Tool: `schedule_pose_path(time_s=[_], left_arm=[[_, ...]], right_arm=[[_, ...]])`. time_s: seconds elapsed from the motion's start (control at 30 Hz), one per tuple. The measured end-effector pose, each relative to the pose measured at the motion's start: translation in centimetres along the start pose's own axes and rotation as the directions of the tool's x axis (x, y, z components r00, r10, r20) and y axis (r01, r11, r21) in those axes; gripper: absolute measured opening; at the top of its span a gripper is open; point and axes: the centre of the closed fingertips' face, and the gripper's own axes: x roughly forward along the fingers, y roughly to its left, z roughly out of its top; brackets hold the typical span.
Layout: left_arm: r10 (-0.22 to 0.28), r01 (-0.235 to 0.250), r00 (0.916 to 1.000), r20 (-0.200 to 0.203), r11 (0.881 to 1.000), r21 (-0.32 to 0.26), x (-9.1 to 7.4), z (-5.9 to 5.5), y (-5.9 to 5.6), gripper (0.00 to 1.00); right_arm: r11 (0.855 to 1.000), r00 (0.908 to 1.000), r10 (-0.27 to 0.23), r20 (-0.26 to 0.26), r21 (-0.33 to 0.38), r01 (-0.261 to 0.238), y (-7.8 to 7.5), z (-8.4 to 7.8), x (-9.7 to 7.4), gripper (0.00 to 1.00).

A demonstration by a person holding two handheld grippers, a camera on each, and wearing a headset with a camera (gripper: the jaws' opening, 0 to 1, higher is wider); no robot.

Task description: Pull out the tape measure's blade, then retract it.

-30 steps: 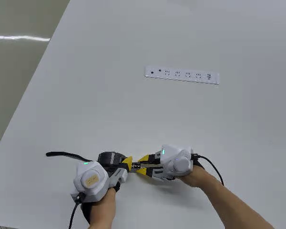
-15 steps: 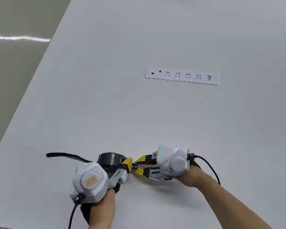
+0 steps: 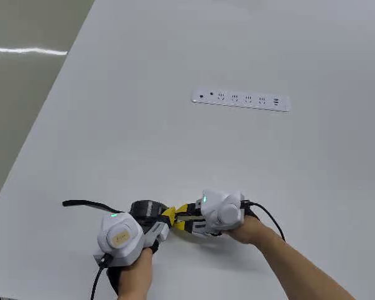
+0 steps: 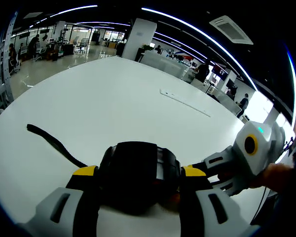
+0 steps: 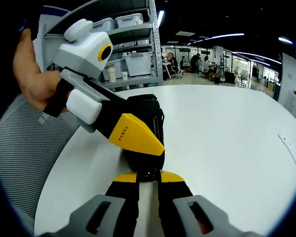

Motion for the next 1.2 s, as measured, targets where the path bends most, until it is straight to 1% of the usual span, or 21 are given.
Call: schedule_pose_path(time_s=[0.2, 0.33, 0.63, 0.83, 0.97, 1.07, 1.13, 1.2], left_arm=[[-0.004, 0.004, 1.0000, -0.003, 1.000, 0.008, 0.06, -0.08, -0.01, 0.63], [-0.007, 0.007, 0.9999, -0.008, 1.000, 0.028, 0.05, -0.19, -0.14, 0.63], [-0.009, 0.009, 1.0000, -0.003, 0.999, 0.032, 0.16, -0.24, -0.09, 0.64], [-0.019, 0.019, 0.9998, -0.005, 1.000, 0.019, 0.25, -0.34, -0.09, 0.65], [-0.021, 0.021, 0.9998, -0.008, 1.000, 0.018, 0.26, -0.35, -0.12, 0.66], [-0.022, 0.023, 0.9997, -0.012, 1.000, 0.020, 0.26, -0.37, -0.12, 0.66], [-0.025, 0.026, 0.9996, -0.016, 0.999, 0.029, 0.28, -0.39, -0.14, 0.66], [-0.028, 0.029, 0.9994, -0.019, 0.999, 0.044, 0.22, -0.35, -0.16, 0.66]], right_arm=[[1.000, 1.0000, -0.004, -0.006, 0.008, 0.004, 0.05, -0.04, 0.00, 0.13], [1.000, 0.9998, -0.010, -0.015, 0.015, 0.010, 0.06, -0.34, 0.16, 0.13], [0.999, 0.9997, -0.020, -0.013, 0.030, 0.020, -0.03, -0.33, 0.18, 0.14], [0.999, 0.9992, -0.033, -0.022, 0.042, 0.034, -0.03, -0.34, 0.12, 0.15], [0.997, 0.9988, -0.048, -0.013, 0.053, 0.048, -0.11, -0.11, -0.17, 0.17], [0.997, 0.9982, -0.056, -0.021, 0.050, 0.057, -0.17, -0.11, -0.34, 0.19], [0.996, 0.9977, -0.064, -0.023, 0.062, 0.065, -0.26, -0.11, -0.44, 0.22], [0.996, 0.9975, -0.065, -0.027, 0.058, 0.066, -0.17, -0.13, -0.50, 0.22]])
